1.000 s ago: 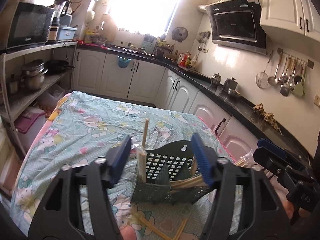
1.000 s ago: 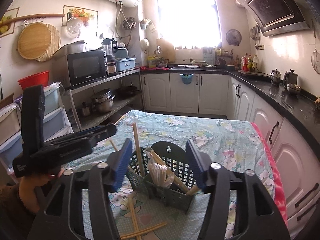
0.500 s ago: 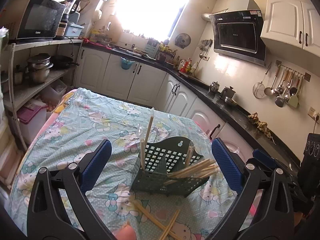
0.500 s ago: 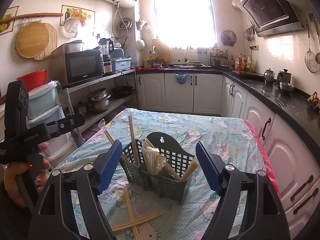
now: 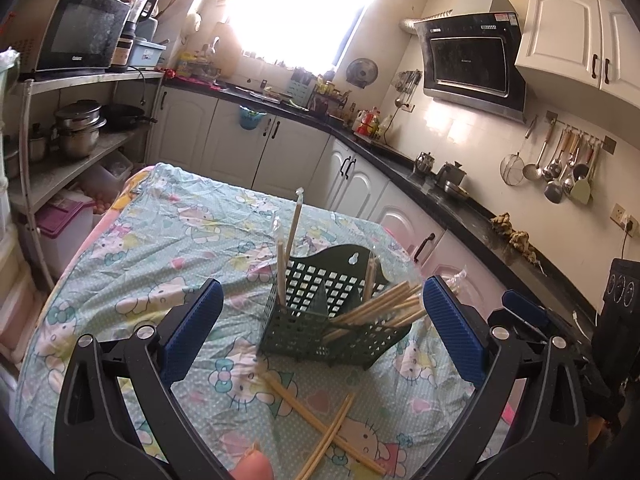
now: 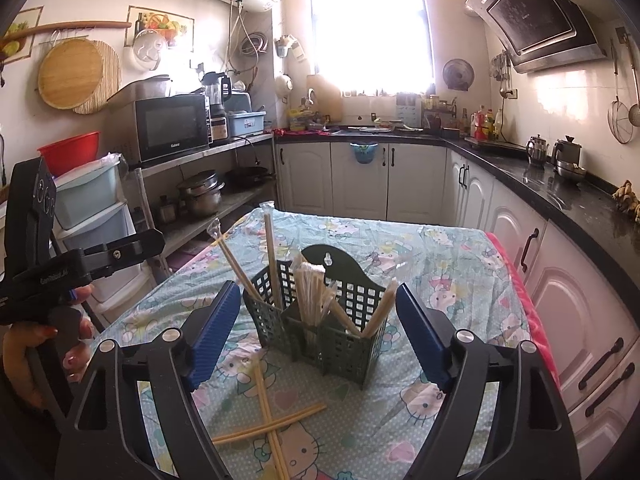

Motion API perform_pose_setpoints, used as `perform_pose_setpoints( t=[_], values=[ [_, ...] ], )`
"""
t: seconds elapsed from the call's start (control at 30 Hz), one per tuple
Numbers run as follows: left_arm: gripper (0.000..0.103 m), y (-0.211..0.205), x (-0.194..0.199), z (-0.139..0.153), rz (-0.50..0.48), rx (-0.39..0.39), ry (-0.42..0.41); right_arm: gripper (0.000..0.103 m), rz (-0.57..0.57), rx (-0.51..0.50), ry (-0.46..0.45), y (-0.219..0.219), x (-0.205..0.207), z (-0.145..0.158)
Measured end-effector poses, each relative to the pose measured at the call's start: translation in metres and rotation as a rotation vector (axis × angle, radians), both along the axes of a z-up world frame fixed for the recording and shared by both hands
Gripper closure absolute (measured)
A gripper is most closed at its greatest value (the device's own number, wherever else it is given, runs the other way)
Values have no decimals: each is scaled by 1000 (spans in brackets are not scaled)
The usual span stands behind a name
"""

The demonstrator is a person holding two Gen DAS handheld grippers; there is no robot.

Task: Organize utensils
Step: 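Move both open tools down toward the last loose chopsticks on the cloth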

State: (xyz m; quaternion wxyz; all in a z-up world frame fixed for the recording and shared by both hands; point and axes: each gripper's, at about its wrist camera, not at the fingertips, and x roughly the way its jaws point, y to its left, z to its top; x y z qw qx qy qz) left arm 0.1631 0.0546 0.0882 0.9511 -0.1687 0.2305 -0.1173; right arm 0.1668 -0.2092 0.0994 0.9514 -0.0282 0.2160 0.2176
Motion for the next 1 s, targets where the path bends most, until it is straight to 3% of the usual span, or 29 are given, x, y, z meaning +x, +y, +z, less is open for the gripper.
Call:
perform_pose_setpoints(
  t=[1.0],
  values=[
    [11,6,0,-64,12,45,179,25,17,-106,145,9,-4,-67]
  ],
)
